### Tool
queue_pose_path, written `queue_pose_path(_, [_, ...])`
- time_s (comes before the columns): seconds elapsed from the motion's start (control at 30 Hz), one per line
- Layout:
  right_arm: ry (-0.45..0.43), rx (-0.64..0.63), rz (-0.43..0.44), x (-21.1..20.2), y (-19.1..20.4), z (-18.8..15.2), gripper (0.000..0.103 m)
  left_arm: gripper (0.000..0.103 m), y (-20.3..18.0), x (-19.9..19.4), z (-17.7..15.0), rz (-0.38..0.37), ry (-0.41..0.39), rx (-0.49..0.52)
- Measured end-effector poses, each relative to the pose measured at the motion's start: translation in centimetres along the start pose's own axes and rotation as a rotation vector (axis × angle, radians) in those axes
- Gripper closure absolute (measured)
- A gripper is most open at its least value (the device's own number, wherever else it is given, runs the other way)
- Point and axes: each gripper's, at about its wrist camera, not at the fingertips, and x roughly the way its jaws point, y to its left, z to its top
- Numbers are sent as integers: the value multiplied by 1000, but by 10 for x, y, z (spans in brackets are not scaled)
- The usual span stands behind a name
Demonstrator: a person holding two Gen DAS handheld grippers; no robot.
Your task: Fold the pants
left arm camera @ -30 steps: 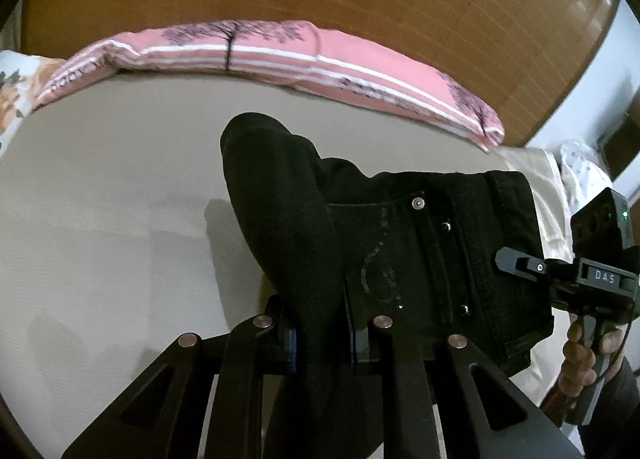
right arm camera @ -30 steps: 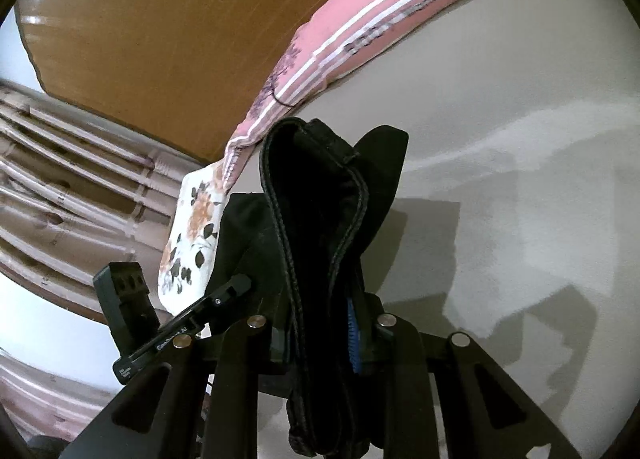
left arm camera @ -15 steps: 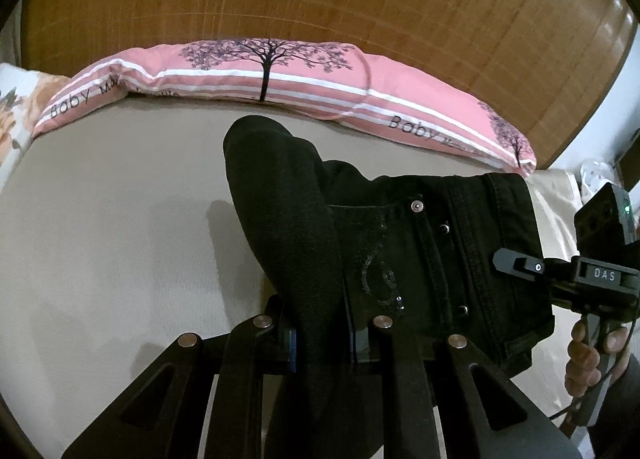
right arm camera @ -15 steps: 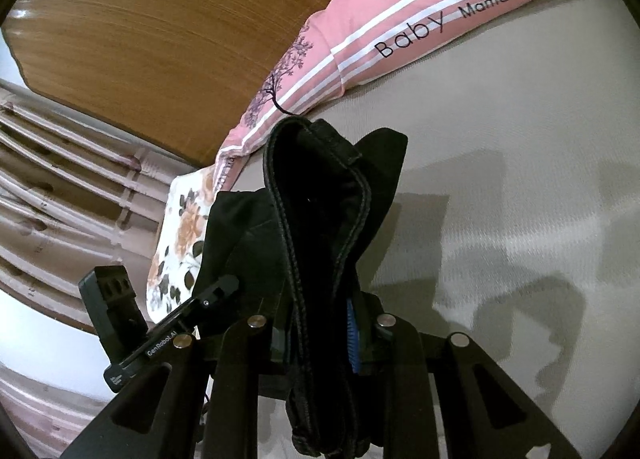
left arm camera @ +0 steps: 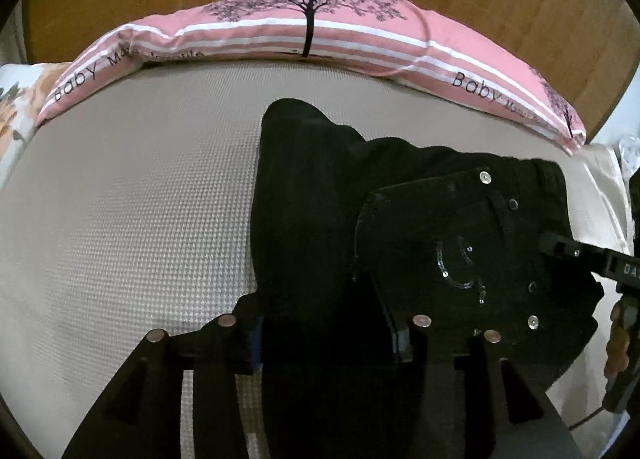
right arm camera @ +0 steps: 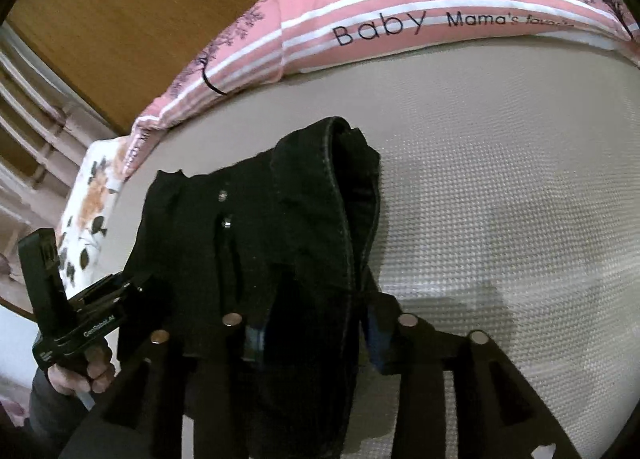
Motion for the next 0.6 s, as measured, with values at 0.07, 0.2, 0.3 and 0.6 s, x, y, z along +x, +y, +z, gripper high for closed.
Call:
queue_pose_path(0.07, [-10, -2, -22, 2, -3, -2, 60, 54, -3, 0, -2, 20, -15, 21])
queue_pose_path(0.2, [-15, -27, -55, 1, 0, -2, 57, 52, -7, -1, -2, 58, -24, 43])
queue_pose_path(0.3, [-9, -33, -78, -2, 3, -3, 56, 50, -12, -5, -6, 95, -26, 52])
queue_pose_path(0.6, [-30, -72, -149, -30, 17, -37, 45, 46, -25, -38, -43, 171, -26, 71])
